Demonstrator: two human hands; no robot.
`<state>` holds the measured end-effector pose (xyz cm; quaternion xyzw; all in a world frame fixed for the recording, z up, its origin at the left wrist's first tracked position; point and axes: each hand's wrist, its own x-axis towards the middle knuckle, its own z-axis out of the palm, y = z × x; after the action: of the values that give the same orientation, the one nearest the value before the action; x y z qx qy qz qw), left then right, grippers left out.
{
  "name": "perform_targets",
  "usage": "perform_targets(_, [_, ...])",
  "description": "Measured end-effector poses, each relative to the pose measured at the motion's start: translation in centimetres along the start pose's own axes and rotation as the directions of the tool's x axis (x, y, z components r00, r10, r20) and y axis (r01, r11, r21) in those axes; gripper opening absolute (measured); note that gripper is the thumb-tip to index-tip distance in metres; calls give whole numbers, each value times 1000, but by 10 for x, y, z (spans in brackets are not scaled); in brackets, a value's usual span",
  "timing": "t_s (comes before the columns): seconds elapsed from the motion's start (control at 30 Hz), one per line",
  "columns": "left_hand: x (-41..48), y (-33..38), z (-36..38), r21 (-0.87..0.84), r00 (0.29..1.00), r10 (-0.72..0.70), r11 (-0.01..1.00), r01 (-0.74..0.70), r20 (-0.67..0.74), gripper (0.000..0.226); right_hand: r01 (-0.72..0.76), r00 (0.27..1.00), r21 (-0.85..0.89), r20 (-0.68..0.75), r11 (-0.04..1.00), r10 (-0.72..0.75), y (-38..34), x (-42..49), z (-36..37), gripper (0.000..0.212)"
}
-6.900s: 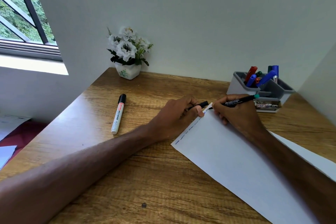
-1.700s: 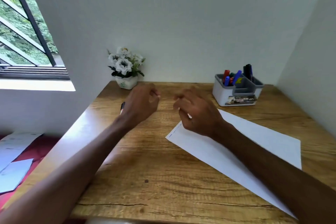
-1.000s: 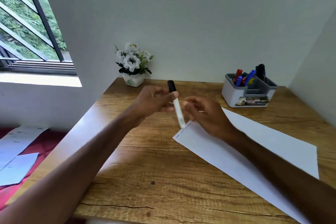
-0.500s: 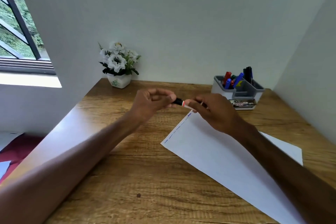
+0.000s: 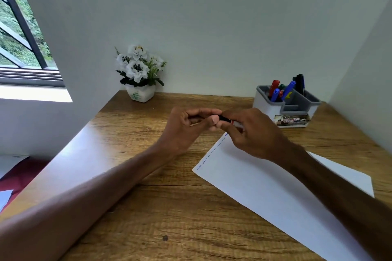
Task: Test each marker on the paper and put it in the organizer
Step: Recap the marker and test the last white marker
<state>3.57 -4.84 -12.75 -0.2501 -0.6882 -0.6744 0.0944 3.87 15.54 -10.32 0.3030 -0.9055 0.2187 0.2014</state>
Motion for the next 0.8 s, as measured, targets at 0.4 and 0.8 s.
perform_targets(0.4, [0, 5, -5, -81, 999, -53, 995, 53, 5, 26, -25, 1000, -120, -16, 992, 23, -7, 1, -1, 26])
perform_targets(0.8, [1, -2, -2, -15, 1000, -8, 1000, 8, 10, 22, -36, 999, 61, -1, 998, 36, 0, 3, 3, 16])
